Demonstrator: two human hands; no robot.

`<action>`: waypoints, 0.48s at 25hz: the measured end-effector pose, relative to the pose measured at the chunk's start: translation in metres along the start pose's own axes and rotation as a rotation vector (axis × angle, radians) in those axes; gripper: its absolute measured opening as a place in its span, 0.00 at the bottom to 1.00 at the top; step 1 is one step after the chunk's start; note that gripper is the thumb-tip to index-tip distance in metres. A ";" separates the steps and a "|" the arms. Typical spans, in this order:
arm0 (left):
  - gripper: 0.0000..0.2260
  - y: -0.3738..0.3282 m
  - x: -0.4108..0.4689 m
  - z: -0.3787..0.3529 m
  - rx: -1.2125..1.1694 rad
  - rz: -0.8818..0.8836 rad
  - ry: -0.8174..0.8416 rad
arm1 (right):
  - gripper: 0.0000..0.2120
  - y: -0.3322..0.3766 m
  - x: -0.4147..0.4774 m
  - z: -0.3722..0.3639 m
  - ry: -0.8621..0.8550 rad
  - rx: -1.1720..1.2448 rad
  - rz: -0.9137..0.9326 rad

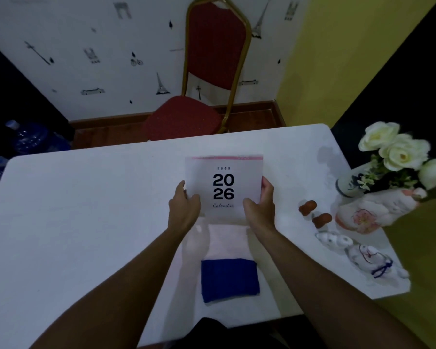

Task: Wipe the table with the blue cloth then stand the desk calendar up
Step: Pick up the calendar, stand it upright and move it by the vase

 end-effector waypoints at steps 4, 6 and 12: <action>0.21 -0.005 -0.004 -0.002 -0.032 -0.068 0.000 | 0.34 0.004 0.007 -0.001 0.038 0.004 0.059; 0.23 -0.002 -0.007 -0.004 -0.039 -0.092 0.003 | 0.33 -0.002 0.009 0.000 0.052 -0.012 0.068; 0.29 0.016 -0.010 -0.010 -0.023 -0.068 0.003 | 0.32 -0.025 0.009 0.001 0.071 -0.068 0.093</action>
Point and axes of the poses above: each hand's wrist, its own x-axis towards the middle knuckle, its own z-axis out of the back of the hand, y = z × x, the point moved 10 cm from there along x, towards the middle knuckle, and after that the axes turned 1 degree about x, right-handed, at the moved point
